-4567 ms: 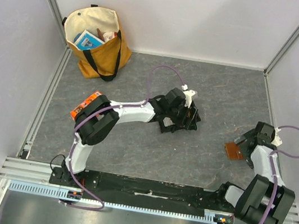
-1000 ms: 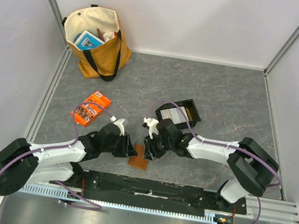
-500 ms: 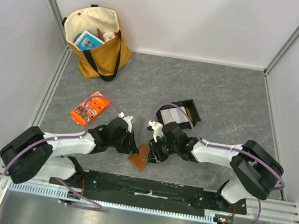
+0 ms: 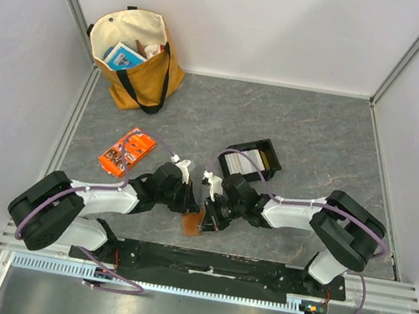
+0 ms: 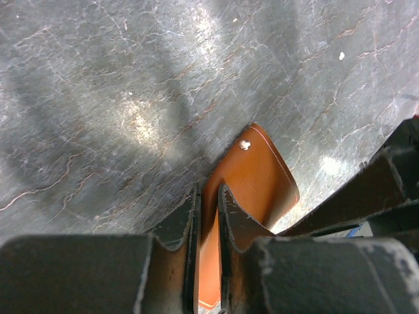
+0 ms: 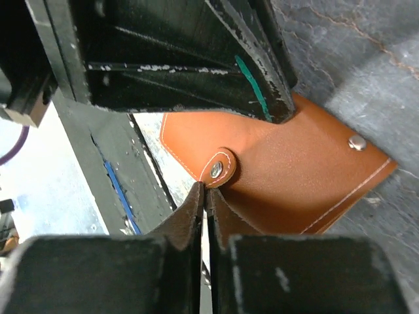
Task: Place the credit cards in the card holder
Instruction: Open the card holder at the center of the board.
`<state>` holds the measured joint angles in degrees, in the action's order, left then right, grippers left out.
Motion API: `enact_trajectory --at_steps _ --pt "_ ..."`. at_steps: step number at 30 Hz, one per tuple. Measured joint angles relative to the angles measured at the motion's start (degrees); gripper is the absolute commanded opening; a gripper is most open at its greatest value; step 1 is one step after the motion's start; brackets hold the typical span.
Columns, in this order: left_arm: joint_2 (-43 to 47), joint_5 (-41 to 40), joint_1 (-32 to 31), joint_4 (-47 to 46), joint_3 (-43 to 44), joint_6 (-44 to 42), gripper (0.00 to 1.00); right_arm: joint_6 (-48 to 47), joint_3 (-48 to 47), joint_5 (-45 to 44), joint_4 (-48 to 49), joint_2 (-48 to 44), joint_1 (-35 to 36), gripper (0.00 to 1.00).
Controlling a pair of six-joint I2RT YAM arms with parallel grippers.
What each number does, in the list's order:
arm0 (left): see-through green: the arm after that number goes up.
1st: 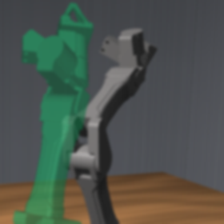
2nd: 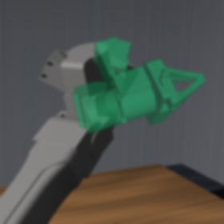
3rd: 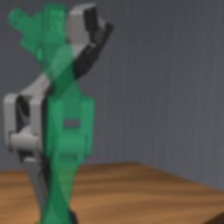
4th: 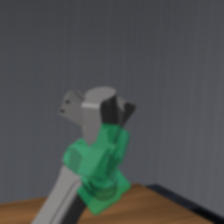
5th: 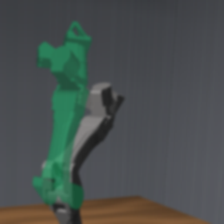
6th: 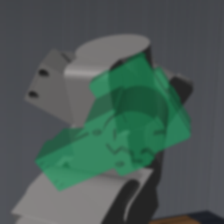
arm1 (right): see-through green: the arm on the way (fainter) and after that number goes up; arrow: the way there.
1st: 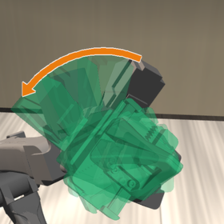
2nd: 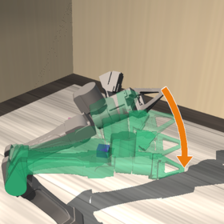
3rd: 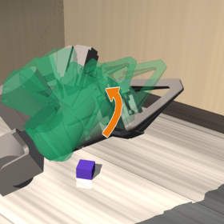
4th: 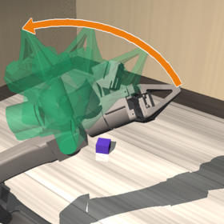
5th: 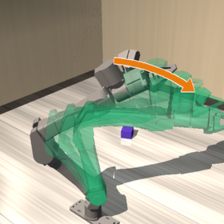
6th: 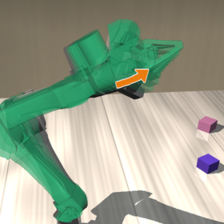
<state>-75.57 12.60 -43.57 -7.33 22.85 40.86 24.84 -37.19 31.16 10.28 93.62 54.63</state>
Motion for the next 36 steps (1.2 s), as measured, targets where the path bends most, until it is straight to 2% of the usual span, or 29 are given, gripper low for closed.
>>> enact_trajectory --at_steps 6,13,17,20,23,26,29,36 --pt "0.11 -0.48 0.00 -2.67 -1.29 1.64 0.02 0.35 1.16 -5.42 5.46 0.09 5.22 0.00" --pt "-1.42 -0.55 -0.07 -4.63 -1.38 5.11 0.02 -3.82 8.68 -9.84 15.12 -3.54 8.81 0.00" --pt "-1.55 -1.16 -0.15 -4.96 -1.40 6.69 0.02 -6.97 8.85 -10.64 11.56 -5.70 9.01 0.14" --pt "-1.27 -1.88 -0.15 -4.57 -1.40 7.37 0.02 -7.98 7.96 -10.38 7.58 -6.32 9.01 0.19" --pt "-0.98 -2.21 -0.15 -4.11 -1.40 7.85 0.02 -7.89 7.61 -10.03 6.29 -6.32 8.96 0.31" --pt "-0.72 -2.60 -0.15 -3.63 -1.38 8.11 0.02 -7.26 6.95 -9.20 5.35 -6.12 8.96 0.37" --pt "-0.26 -3.02 -0.15 -2.99 -1.40 8.24 0.02 -6.43 6.45 -8.31 4.74 -5.92 8.96 0.43" --pt "3.28 -3.58 1.64 -0.50 -3.13 8.83 0.02 -5.07 2.80 -7.67 -1.86 -5.29 9.27 0.45"
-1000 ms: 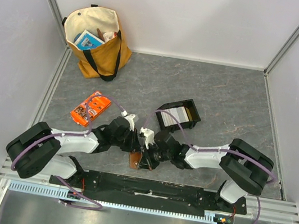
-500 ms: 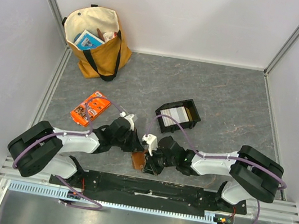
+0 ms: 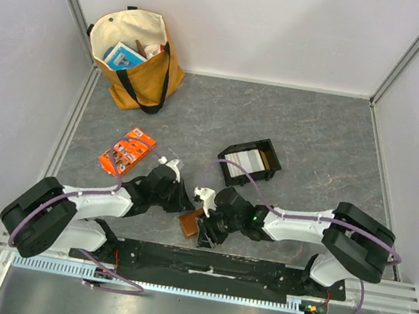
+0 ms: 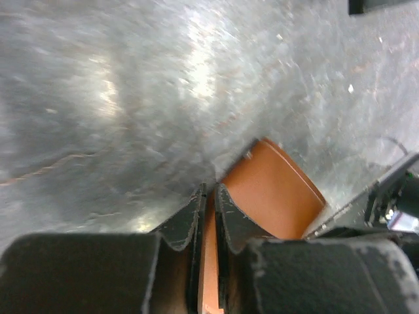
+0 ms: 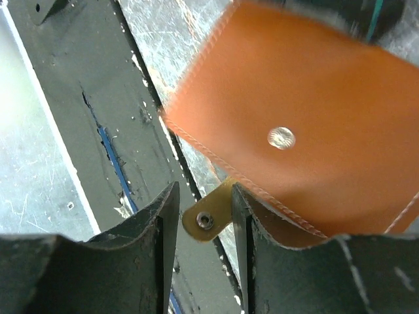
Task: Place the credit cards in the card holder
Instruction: Open the card holder at the center of the board.
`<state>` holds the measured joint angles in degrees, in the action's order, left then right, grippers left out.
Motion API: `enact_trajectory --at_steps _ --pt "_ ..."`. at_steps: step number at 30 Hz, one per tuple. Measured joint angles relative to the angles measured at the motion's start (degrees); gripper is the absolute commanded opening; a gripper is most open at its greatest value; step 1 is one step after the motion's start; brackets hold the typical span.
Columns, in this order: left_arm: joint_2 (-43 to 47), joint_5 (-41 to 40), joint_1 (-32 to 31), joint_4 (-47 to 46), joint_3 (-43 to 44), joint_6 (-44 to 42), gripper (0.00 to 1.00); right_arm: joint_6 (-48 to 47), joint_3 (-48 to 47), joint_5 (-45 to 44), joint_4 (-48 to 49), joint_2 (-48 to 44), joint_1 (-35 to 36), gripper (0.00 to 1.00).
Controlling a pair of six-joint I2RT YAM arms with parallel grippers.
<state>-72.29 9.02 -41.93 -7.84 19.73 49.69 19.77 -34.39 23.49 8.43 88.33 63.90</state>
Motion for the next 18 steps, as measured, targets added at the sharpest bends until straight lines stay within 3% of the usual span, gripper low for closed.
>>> enact_trajectory --at_steps 7,12,16,18 --pt "2.69 -4.72 3.50 1.90 -0.94 0.48 0.02 3.50 -4.57 -4.52 -9.64 0.98 1.07 0.41" --pt "3.76 -5.97 3.72 3.48 -0.94 0.61 0.06 8.76 -6.91 -12.98 -13.97 0.98 1.90 0.38" --pt "6.47 -7.23 4.00 7.91 -0.83 0.57 0.12 8.63 -9.07 -22.45 -16.68 1.25 0.74 0.43" --pt "7.85 -7.91 4.24 10.73 -0.33 0.50 0.17 6.67 -9.77 -25.14 -17.49 1.31 -1.68 0.52"
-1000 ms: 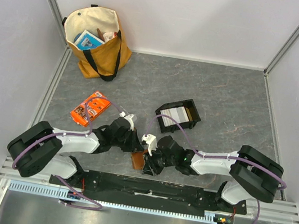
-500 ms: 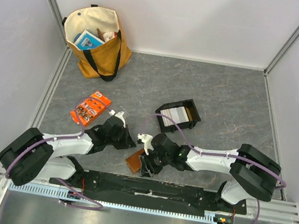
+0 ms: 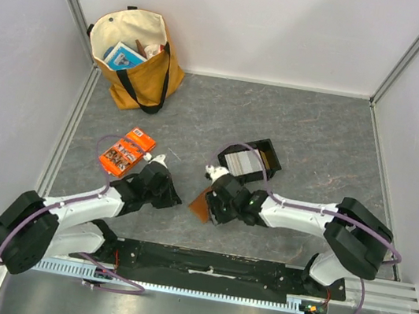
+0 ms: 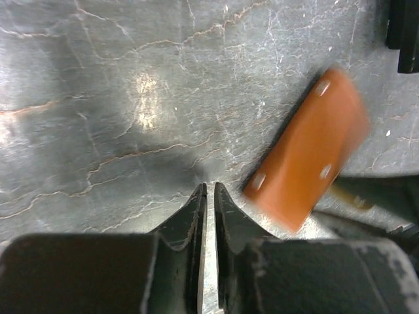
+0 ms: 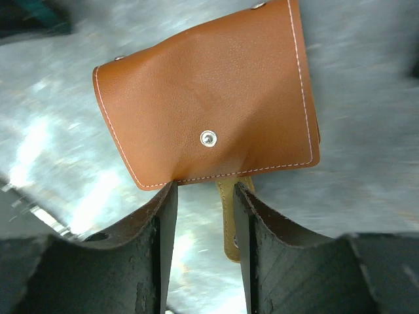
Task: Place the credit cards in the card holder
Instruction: Open the card holder at the center of the board.
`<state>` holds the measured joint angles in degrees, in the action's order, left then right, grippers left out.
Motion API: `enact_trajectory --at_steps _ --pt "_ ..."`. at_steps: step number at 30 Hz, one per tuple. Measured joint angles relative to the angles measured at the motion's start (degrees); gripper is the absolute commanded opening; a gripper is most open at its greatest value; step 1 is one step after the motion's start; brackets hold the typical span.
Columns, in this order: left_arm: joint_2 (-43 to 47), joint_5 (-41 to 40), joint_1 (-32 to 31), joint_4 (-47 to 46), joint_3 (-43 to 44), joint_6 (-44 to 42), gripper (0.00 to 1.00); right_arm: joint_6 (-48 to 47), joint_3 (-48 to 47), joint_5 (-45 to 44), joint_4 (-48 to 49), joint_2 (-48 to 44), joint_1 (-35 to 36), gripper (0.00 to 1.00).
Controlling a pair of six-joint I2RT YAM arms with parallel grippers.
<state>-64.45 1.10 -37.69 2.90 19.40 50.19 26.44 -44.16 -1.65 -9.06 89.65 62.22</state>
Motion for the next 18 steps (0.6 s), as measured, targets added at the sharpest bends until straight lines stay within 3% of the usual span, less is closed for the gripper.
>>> enact_trajectory --at_steps 4,11,14,18 --pt "2.97 -1.01 0.42 7.50 3.19 -0.13 0.26 -4.50 -3.43 -2.29 -5.55 1.01 -6.29 0.60" --pt "7.76 0.61 1.03 14.84 10.60 -1.36 0.67 -6.49 -8.98 5.11 -13.53 -3.78 -10.36 0.80" --pt "7.13 1.81 1.84 12.94 10.97 -2.99 0.68 -3.76 -10.64 1.79 -14.82 -9.73 -10.67 0.81" --pt "-0.37 4.15 2.60 11.04 14.12 -6.51 0.69 0.61 -13.49 -5.27 -15.04 -13.38 -16.00 0.81"
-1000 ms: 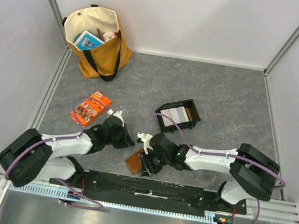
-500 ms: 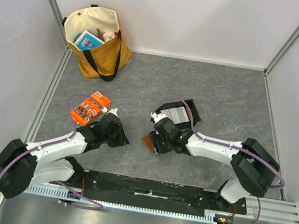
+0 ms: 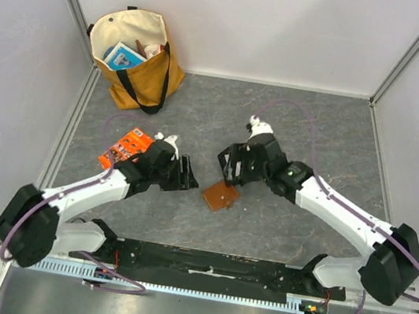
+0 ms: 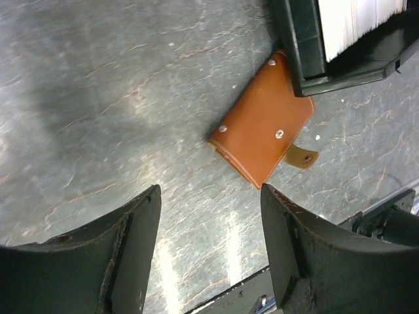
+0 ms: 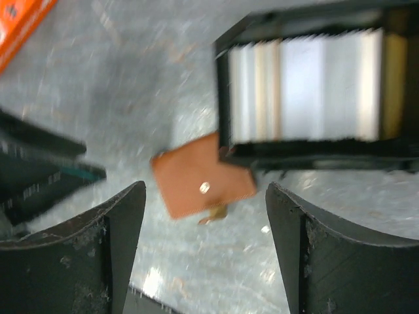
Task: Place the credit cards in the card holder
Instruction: Open the card holder at the center of the board.
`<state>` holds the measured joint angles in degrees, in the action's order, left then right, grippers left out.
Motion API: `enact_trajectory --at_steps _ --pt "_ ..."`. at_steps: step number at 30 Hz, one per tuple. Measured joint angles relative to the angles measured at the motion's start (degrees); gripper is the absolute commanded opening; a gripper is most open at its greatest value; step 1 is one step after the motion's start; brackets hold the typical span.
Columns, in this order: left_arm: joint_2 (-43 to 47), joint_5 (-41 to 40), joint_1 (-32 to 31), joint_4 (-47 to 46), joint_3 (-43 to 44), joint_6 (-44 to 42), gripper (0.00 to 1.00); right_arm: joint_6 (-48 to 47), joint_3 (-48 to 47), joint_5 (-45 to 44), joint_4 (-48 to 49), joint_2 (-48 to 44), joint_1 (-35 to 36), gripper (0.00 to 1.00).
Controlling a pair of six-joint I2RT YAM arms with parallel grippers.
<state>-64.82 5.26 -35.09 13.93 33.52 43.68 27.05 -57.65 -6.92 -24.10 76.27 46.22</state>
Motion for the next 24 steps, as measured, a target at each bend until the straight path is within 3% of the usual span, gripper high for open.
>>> enact_trajectory --at_steps 6,12,15,24 --pt "-12.59 5.77 -0.02 -6.78 6.12 -4.83 0.67 1.01 -5.73 -3.32 -0.28 7.28 -8.44 0.77" --pt "-25.11 10.08 -0.81 -10.95 11.74 -8.09 0.67 1.44 -5.55 -2.91 -1.68 11.10 -11.15 0.79" --pt "-27.71 10.80 -2.05 -11.34 12.09 -9.14 0.61 2.34 -1.33 -2.64 -1.27 8.04 -11.17 0.78" --pt "-28.81 8.26 -8.68 -13.00 11.34 -8.39 0.56 4.37 4.07 -3.30 -0.44 5.51 -12.13 0.76"
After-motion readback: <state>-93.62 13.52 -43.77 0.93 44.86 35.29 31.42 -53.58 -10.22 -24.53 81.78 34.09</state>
